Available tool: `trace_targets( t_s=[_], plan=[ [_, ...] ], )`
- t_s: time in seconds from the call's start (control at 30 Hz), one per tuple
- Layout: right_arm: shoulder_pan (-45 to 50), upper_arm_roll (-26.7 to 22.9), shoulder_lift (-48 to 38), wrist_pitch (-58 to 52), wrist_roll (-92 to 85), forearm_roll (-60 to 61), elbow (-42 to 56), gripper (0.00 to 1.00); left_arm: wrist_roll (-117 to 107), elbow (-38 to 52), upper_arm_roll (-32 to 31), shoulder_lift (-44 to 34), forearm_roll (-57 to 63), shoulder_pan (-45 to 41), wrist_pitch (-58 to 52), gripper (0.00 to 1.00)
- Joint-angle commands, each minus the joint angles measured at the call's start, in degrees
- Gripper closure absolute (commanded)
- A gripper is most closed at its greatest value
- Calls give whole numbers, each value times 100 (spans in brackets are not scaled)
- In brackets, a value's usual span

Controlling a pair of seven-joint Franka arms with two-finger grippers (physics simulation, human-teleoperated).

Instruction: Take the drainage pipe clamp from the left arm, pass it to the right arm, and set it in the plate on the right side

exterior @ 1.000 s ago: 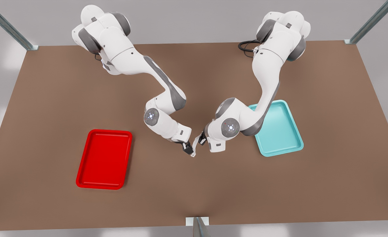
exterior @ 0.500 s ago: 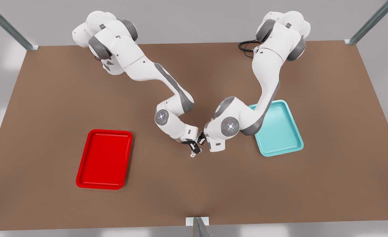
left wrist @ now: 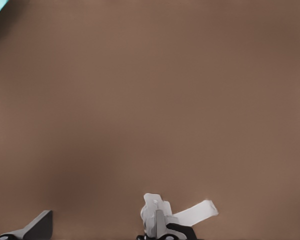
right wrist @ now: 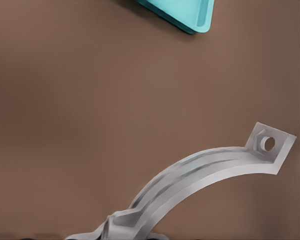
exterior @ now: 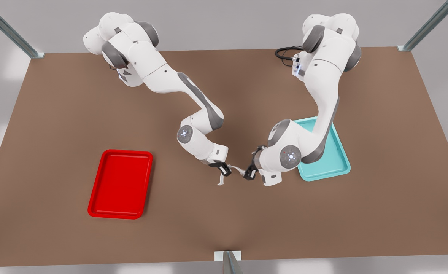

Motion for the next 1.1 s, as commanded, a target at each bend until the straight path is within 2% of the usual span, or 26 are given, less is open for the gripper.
trace_targets(
  t_s=[0.0,0.1,0.17,0.23,0.3,0.37,0.5,0.53,0.57,0.7,0.77,0.8,0.83,1.07],
  plan=[
    [-10,0,-15,33,-113,20,3,79,35,200,-3,-11,-9,326,-641,0],
    [-247,-8,-33,-20,-174,-7,-50,79,746,710,-3,-47,-9,950,-1678,0],
    [-704,-17,-129,-230,-332,-95,-226,79,2696,710,32,-354,255,1697,-2653,0],
    [-1284,-70,-630,-740,-886,-288,-639,79,4692,719,-3,-564,886,1917,-3357,0],
    [-2066,-79,-1192,-1663,-1422,-999,-902,79,6301,710,-329,-881,1494,2172,-4016,0],
    [-2734,-79,-1606,-1821,-2143,-1659,-1324,79,6723,-2357,541,-2990,1423,1557,-1854,0],
    [-3578,-140,-1536,-1786,-2583,-1993,-1483,79,6890,-1910,418,-2622,1133,1241,-2415,0],
    [-3675,-140,-1483,-1786,-2705,-2019,-1492,79,6864,-996,436,-2560,1090,1179,-3136,0],
    [-3754,-131,-1413,-1778,-2714,-2019,-1535,79,6916,-784,445,-2472,1090,1196,-3339,0],
    [-3877,-131,-1430,-1549,-2829,-2028,-1966,79,7479,-705,507,-2349,1107,1478,-3577,0],
    [-3903,-131,-1430,-1540,-2855,-2019,-2054,79,7444,-696,454,-2349,1353,1355,-3568,0],
    [-3921,-131,-1413,-1567,-2837,-2002,-2045,55,7444,-696,462,-2349,1362,1319,-3568,0],
    [-3956,-123,-1395,-1602,-2846,-1940,-2045,0,7444,-696,462,-2349,1379,1302,-3550,0],
    [-3956,-96,-1439,-1751,-2802,-1905,-1773,0,7453,-687,462,-2340,1397,1302,-3410,0]
  ],
)
